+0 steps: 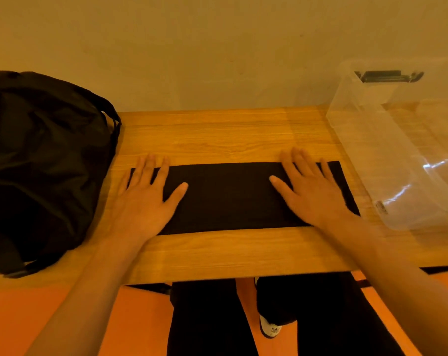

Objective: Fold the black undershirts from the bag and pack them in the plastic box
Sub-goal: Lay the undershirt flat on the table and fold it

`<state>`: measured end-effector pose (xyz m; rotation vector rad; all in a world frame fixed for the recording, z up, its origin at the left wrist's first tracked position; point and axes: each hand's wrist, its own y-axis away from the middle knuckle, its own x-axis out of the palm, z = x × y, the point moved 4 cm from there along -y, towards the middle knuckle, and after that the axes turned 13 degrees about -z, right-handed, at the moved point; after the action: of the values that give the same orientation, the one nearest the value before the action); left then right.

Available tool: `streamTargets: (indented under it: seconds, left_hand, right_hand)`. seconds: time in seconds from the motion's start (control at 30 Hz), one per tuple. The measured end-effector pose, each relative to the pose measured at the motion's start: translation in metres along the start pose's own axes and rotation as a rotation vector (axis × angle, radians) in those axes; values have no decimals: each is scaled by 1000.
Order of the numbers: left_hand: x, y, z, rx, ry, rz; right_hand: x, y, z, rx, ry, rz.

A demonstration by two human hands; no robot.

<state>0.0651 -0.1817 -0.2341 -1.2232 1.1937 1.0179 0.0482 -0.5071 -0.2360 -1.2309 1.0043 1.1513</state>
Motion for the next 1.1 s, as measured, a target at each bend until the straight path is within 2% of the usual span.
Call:
streamTargets:
  seconds: [0.1,0.37,0.47,0.53,0.57,0.63,0.73,0.93,1.1]
  left_hand:
    - [-4,-3,6,17,-5,9]
    - [-2,-9,12,-41,43,6]
    - [-19,0,-12,-35,35,-162]
    - [-30,10,-41,25,84,-288]
    - [-30,14,-52,58,82,-300]
    - [-19,17,-56,54,53,-228]
    - [-7,19,-26,-59,26,-63]
    - [-11,19,0,-78,-57,12]
    - [-6,-1,4,-27,-70,20]
  right_hand:
    - [-10,7,-26,80,27,49]
    - [-16,9,-28,88,101,97]
    - [-22,5,-9,80,127,6]
    - [-24,4,26,-9,30,-83]
    - [-22,4,45,-61,-27,-90]
    - [-12,5,67,-124,-66,-53]
    - [-2,5,44,-89,-21,-12]
    - [-7,9,-39,56,29,30]
    - [-6,13,-55,82,-1,41]
